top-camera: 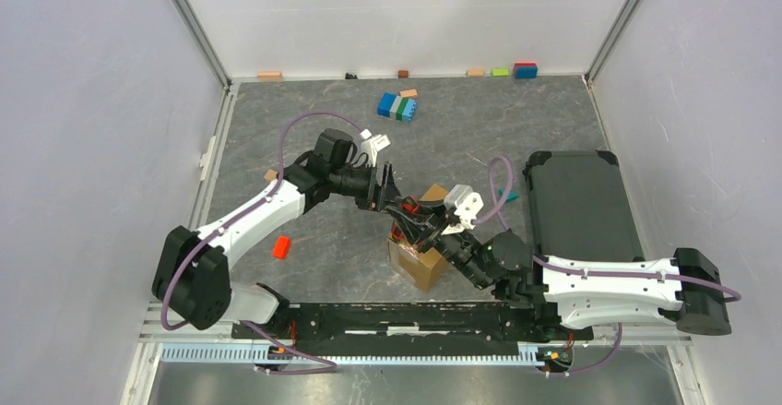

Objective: Unpack the express box
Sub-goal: Cut the express box at the center of the board.

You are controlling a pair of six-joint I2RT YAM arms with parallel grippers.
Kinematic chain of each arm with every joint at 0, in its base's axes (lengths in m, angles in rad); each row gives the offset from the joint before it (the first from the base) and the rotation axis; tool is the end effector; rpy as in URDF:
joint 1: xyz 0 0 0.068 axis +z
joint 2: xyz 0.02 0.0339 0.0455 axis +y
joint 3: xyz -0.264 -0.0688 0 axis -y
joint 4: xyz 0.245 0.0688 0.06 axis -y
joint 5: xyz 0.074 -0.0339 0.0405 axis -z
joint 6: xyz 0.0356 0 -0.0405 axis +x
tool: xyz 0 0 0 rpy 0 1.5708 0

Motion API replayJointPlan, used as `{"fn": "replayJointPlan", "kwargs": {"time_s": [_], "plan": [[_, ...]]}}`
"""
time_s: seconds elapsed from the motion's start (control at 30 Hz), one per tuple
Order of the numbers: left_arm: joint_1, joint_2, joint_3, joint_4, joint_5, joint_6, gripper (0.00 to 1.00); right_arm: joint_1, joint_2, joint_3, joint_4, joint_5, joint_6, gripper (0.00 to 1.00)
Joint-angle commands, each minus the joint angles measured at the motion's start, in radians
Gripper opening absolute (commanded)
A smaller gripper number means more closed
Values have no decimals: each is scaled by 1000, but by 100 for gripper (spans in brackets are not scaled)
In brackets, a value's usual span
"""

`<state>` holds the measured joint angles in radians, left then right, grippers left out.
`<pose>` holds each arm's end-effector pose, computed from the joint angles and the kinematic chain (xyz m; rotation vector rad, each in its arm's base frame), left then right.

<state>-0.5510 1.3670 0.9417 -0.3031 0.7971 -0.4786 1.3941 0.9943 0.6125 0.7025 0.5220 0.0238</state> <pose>0.2323 -0.1726 0.2598 0.5419 2.3935 -1.4158 0.0571 0.2187 0.3323 -0.4371 1.2735 0.8833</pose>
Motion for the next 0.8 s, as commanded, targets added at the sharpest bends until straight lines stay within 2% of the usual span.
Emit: {"fn": "replayJointPlan", "kwargs": {"time_s": [0.0, 0.77], "plan": [[-1, 22, -11, -4, 22, 11, 77, 5, -5, 9, 33, -31, -15, 0], [0, 110, 40, -98, 55, 141, 76, 5, -60, 92, -300, -105, 8, 0]]}}
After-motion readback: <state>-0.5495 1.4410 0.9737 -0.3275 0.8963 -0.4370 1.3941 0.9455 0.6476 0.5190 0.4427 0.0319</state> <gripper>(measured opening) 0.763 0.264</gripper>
